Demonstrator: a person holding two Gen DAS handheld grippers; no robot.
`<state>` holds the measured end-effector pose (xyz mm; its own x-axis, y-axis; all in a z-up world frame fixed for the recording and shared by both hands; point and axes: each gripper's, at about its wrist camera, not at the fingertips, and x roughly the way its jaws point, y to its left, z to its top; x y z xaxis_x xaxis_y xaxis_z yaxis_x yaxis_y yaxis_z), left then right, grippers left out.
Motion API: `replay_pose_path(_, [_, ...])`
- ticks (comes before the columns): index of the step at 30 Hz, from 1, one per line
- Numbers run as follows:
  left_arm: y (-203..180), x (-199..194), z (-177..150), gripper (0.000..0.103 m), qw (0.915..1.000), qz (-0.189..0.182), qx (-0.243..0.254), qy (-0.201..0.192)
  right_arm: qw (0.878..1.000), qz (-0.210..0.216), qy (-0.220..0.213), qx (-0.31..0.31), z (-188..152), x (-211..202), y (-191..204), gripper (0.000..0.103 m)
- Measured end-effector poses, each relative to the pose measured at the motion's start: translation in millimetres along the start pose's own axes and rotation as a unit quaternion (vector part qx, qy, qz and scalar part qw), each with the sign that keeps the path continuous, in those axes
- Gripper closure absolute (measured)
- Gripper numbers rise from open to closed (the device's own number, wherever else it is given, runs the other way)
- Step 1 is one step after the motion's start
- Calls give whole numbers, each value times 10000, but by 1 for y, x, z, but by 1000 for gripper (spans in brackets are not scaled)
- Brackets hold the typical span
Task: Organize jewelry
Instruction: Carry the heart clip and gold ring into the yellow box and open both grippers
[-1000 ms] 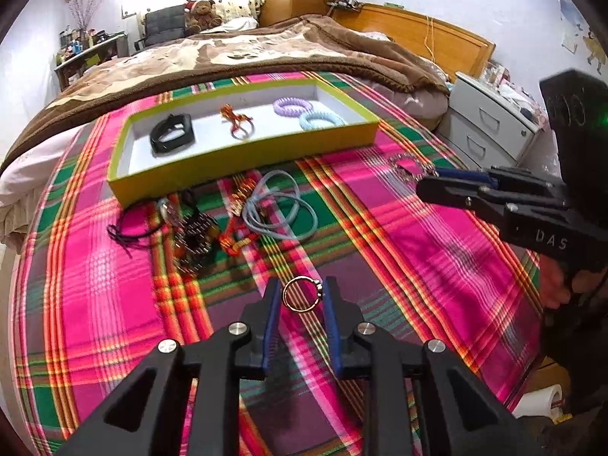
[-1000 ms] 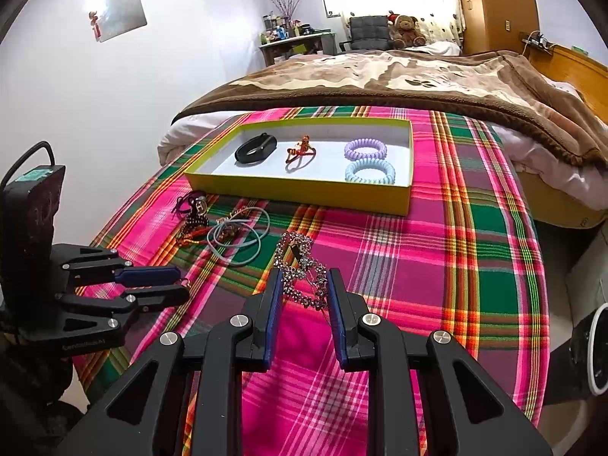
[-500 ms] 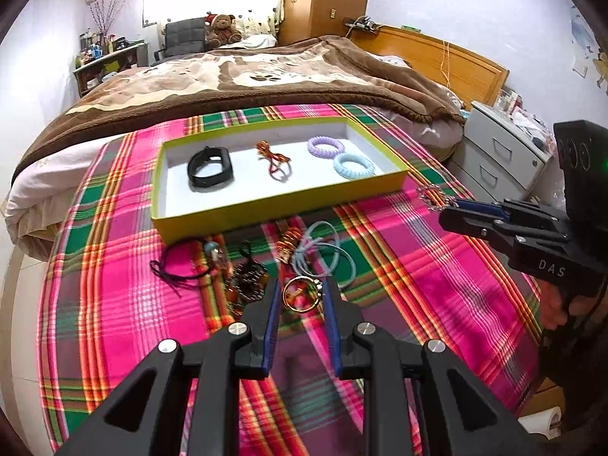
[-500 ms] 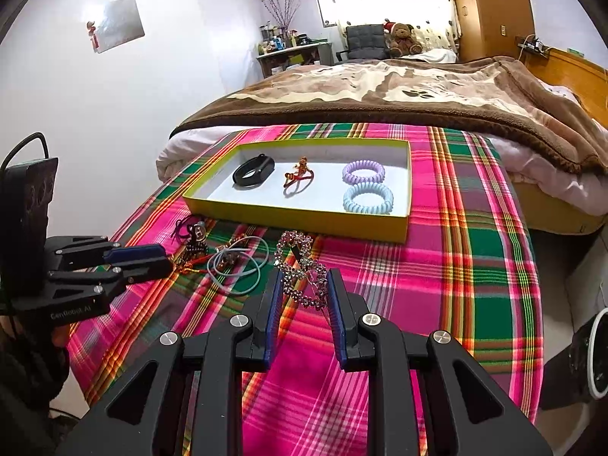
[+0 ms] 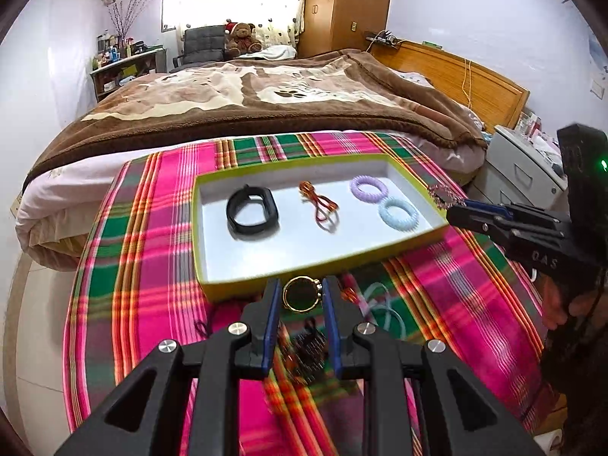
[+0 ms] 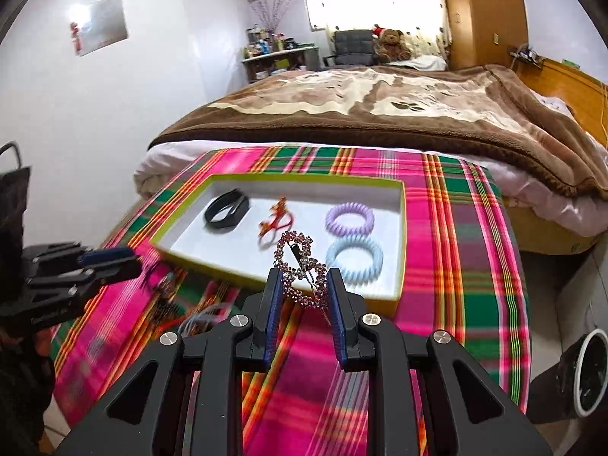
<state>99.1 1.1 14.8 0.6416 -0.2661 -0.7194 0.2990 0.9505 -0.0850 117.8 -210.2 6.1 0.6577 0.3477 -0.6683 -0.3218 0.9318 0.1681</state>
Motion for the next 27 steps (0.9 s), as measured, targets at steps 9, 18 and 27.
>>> replay_pose_path(9, [14,33,21,80,9999,14,-2,117,9990,-218,388,68,38,58,-9,79])
replay_pose_path(18, [23,62,30,80,9996,-32,-112,240,9967,-305,746,-77,57,108,-8,79])
replay_pose_path(27, [27,78,27,80,9989,19,-138,442,9950,-237,973,2,61,129,-11,79])
